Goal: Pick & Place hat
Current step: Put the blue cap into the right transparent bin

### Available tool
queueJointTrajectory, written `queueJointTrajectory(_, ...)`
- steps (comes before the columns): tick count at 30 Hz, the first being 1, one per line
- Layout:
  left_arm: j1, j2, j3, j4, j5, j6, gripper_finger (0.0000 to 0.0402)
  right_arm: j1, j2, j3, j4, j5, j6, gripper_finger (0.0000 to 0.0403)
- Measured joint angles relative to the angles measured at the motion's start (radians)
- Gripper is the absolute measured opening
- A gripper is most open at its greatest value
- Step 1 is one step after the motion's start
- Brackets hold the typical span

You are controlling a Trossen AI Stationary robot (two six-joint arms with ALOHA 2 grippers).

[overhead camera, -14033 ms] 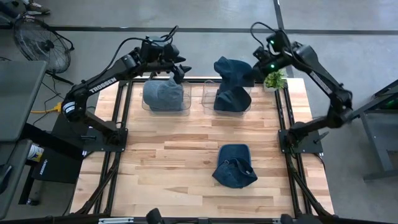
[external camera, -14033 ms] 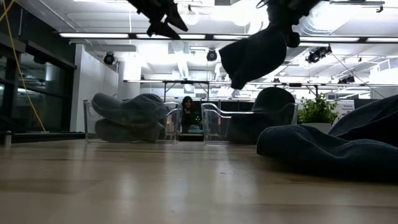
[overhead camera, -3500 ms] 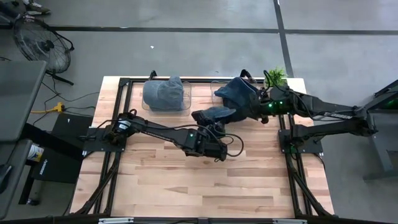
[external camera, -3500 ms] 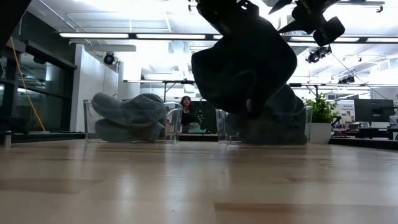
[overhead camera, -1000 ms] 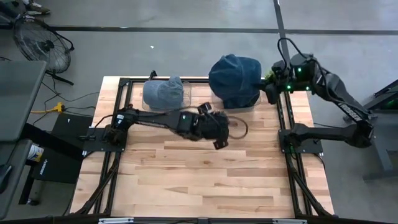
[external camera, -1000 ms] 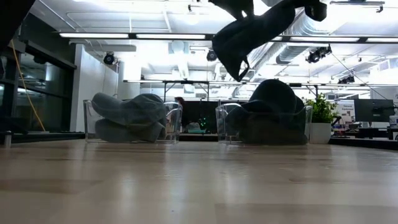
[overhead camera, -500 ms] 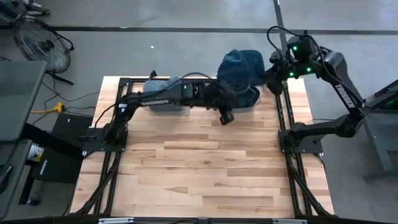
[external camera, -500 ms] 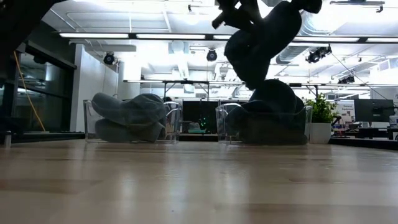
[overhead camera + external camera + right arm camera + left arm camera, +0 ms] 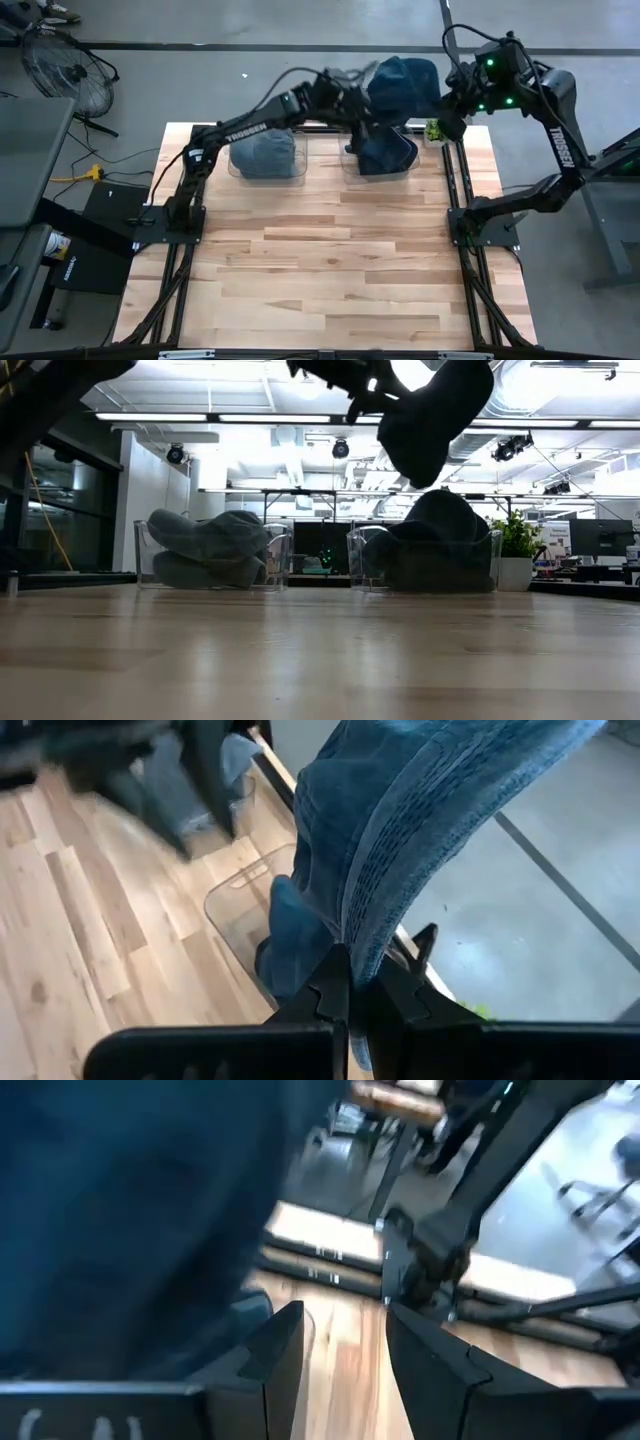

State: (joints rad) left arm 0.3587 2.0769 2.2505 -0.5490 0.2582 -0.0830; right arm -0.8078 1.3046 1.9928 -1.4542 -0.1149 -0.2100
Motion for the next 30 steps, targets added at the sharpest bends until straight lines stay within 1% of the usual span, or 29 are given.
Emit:
queueJointTrajectory(7, 0.133, 0.019, -0.003, 0.100, 0.222, -0.035, 0.0142, 0.017, 0.043, 0.048, -0.090, -0.003, 0.012, 0.0005)
queueJointTrajectory(12, 0.186, 0.016, -0.001, 0.214, 0.369, -0.067, 0.0142, 0.066, 0.071, 0.039, -0.100, -0.033, 0.027, 0.0005)
queueJointTrajectory(16, 0.186, 0.016, -0.001, 0.273, 0.384, -0.111, 0.0142, 0.104, 0.111, 0.039, -0.117, -0.051, 0.042, 0.0005)
queueJointTrajectory(22, 0.170, 0.007, -0.001, 0.281, 0.380, -0.139, 0.0142, 0.143, 0.192, 0.039, -0.117, -0.054, 0.052, 0.0005)
queueJointTrajectory(24, 0.168, -0.022, -0.004, 0.283, 0.375, -0.139, 0.0142, 0.149, 0.222, 0.039, -0.117, -0.057, 0.052, 0.0005)
queueJointTrajectory(27, 0.160, -0.081, 0.002, 0.316, 0.321, -0.131, 0.0142, 0.150, 0.267, 0.038, -0.117, -0.064, 0.048, 0.0005)
queueJointTrajectory(30, 0.178, -0.150, 0.001, 0.271, 0.299, -0.107, 0.0142, 0.150, 0.306, 0.038, -0.117, -0.071, 0.050, 0.0005)
